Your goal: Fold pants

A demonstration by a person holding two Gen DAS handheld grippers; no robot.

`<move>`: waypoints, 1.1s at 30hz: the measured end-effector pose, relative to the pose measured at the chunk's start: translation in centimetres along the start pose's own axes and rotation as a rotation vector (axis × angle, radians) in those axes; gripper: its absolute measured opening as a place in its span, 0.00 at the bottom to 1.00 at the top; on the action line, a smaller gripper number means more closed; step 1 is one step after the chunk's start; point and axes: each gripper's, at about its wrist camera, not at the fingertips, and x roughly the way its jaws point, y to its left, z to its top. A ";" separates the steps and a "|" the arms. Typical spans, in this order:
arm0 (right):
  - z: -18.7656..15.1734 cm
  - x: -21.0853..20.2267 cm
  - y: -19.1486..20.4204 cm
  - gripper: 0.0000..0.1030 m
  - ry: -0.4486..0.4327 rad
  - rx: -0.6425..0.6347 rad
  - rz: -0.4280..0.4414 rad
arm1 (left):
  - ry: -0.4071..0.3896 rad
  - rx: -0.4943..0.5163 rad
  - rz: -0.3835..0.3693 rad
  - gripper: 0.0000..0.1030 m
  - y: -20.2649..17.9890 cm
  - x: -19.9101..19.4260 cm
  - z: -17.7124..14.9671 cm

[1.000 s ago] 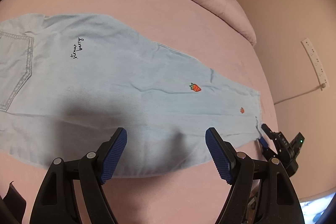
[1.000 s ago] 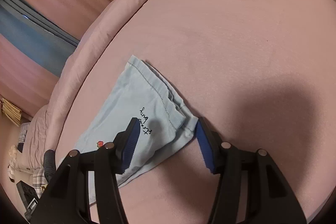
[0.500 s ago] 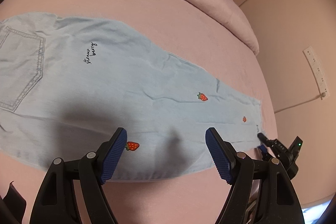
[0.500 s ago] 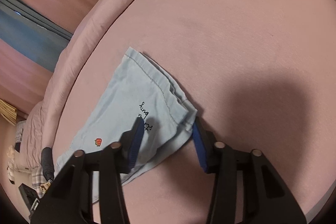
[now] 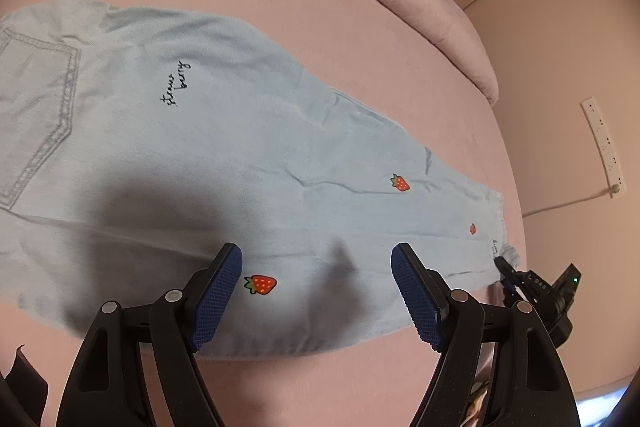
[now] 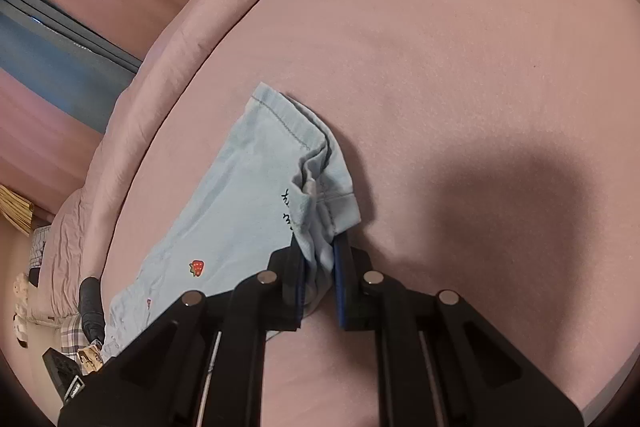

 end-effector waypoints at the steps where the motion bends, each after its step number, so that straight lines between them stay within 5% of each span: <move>1: -0.2 -0.1 0.1 0.12 -0.001 0.000 0.001 | 0.005 -0.001 0.003 0.75 0.1 0.2 0.0; 13: 0.1 -0.2 0.6 0.12 0.003 -0.021 -0.021 | 0.039 0.038 0.012 0.75 0.6 0.9 0.4; 18: 0.6 -1.5 1.8 0.28 -0.076 -0.092 -0.219 | -0.090 -0.032 0.027 0.75 4.1 -3.1 2.6; 21: 0.3 -2.7 5.2 0.29 -0.187 -0.251 -0.391 | -0.172 -0.088 0.092 0.75 8.1 -6.2 4.1; 23: -0.3 -3.0 8.1 0.29 -0.231 -0.362 -0.407 | -0.210 -0.135 0.153 0.75 11.2 -7.8 4.6; 25: -1.3 -2.4 11.9 0.30 -0.230 -0.480 -0.340 | -0.225 -0.190 0.206 0.75 14.2 -8.8 4.4; 30: -6.1 4.8 23.8 0.32 0.169 -0.686 0.201 | -0.242 -0.142 0.160 0.75 15.9 -9.5 2.4; 33: -8.7 9.4 29.7 0.33 0.331 -0.728 0.327 | -0.240 -0.060 0.219 0.75 14.9 -9.2 1.4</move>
